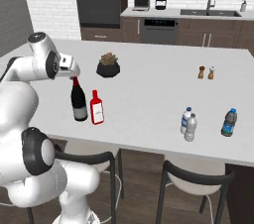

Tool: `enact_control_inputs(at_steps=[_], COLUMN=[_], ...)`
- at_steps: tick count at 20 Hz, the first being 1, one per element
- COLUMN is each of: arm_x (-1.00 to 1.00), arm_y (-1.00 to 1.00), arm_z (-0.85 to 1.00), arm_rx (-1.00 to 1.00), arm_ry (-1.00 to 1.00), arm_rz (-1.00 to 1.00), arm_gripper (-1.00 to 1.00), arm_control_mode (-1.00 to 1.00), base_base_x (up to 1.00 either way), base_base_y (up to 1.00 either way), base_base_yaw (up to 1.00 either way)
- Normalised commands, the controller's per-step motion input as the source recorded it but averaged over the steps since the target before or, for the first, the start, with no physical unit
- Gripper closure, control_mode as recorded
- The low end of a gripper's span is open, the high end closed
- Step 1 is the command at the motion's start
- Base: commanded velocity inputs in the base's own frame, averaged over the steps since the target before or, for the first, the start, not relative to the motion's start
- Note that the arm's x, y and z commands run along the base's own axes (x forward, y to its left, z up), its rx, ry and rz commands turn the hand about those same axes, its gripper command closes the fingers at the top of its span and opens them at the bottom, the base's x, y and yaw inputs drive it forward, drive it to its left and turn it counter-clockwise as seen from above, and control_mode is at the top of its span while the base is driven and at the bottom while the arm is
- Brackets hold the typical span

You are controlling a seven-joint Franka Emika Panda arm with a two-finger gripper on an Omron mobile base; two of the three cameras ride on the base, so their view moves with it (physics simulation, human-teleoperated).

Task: Move the plastic bottles in the middle to the plastics group, and the glass bottles in the middle to the glass group.

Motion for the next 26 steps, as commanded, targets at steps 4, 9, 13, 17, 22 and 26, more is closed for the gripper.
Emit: enact_control_inputs(at_steps=[4, 9, 13, 17, 22, 26], arm_x=[0.27, 0.30, 0.11, 0.08, 0.14, 0.08], arm_y=[0.00, 0.00, -0.09, -0.18, -0.01, 0.00], arm_z=[0.00, 0.00, -0.06, -0.07, -0.14, -0.06], arm_rx=[0.00, 0.01, 0.07, 0.07, 0.02, 0.00], arm_ry=[0.00, 0.00, 0.00, 0.00, 0.00, 0.00], arm_rz=[0.00, 0.00, 0.00, 0.00, 0.00, 0.00], arm_gripper=[-1.00, -1.00, -1.00, -1.00, -1.00, -1.00], arm_control_mode=[-1.00, -1.00, -1.00, -1.00, -1.00, -1.00], base_base_x=[0.00, 0.00, 0.00, 0.00, 0.00, 0.00], base_base_y=[0.00, 0.00, 0.00, 0.00, 0.00, 0.00], base_base_yaw=[0.00, 0.00, 0.00, 0.00, 0.00, 0.00])
